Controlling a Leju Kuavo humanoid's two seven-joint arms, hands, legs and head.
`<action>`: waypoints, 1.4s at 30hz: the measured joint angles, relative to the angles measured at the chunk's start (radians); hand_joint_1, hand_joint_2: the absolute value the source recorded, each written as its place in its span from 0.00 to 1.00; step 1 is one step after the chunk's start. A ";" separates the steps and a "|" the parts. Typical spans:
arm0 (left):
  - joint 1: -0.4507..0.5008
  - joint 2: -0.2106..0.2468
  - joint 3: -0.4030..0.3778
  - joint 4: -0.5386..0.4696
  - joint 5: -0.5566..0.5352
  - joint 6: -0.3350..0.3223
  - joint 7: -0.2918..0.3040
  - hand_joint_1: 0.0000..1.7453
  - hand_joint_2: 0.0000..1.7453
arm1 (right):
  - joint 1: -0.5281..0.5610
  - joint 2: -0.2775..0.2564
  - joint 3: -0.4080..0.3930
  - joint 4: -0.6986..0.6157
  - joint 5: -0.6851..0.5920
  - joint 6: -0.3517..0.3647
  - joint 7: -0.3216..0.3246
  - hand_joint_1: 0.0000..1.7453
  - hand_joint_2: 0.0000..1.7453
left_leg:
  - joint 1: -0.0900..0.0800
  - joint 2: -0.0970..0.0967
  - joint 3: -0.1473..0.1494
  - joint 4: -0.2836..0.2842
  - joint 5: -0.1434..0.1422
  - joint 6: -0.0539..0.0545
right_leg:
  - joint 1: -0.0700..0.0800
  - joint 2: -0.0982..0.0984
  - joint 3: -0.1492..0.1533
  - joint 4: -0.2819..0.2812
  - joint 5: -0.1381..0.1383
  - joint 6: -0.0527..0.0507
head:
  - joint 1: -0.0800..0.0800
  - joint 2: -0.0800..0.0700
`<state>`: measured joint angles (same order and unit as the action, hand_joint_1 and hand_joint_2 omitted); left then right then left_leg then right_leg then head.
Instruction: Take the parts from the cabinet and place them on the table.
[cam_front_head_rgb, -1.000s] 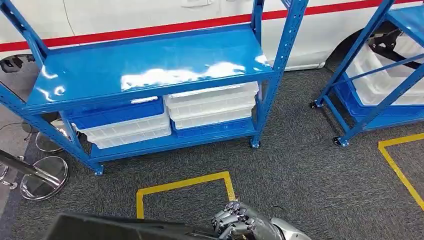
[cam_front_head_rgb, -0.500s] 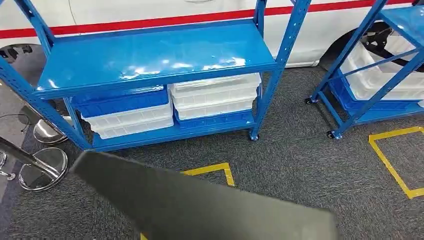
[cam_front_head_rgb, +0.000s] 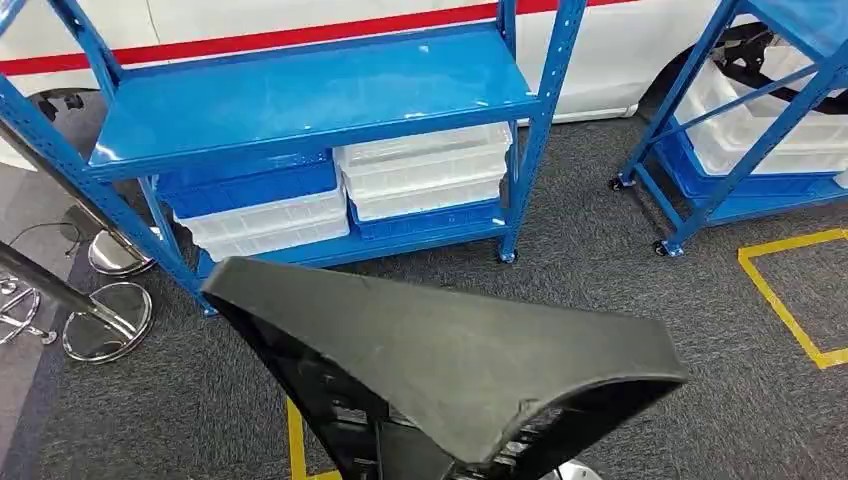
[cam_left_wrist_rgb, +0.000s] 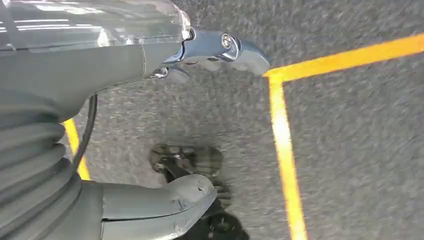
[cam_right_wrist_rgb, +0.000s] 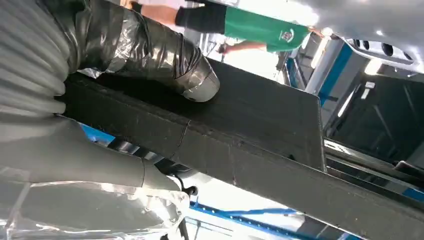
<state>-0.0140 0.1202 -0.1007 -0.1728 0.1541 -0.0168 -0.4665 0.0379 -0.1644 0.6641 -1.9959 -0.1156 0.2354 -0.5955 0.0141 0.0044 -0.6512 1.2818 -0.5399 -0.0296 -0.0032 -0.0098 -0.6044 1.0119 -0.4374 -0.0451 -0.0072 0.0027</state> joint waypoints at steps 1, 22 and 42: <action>-0.001 0.001 0.000 0.000 -0.001 0.000 0.000 0.00 1.00 | 0.000 0.001 -0.002 0.000 0.000 0.002 -0.001 1.00 1.00 | 0.001 0.000 0.048 -0.057 0.039 -0.001 | -0.001 0.000 -0.020 0.010 0.008 0.004 | 0.000 0.000; -0.008 0.013 0.000 0.000 0.001 0.001 -0.004 0.00 1.00 | 0.010 0.012 -0.033 -0.009 0.016 0.007 -0.030 1.00 1.00 | -0.008 0.007 0.021 -0.271 0.149 0.022 | 0.001 0.010 0.126 0.007 -0.114 0.028 | 0.000 0.000; -0.010 0.003 0.016 0.000 0.028 -0.042 0.019 0.00 1.00 | -0.044 0.020 -0.009 -0.027 0.225 -0.064 0.016 1.00 1.00 | -0.001 0.030 0.147 -0.320 0.064 0.058 | -0.001 0.015 -0.081 0.208 -0.137 0.047 | 0.000 0.000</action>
<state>-0.0238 0.1228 -0.0843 -0.1728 0.1820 -0.0584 -0.4475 -0.0062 -0.1446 0.6554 -2.0226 0.1095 0.1713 -0.5791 0.0129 0.0340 -0.5045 0.9614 -0.4763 0.0286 -0.0044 0.0057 -0.6854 1.2200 -0.5743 0.0023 -0.0069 0.0027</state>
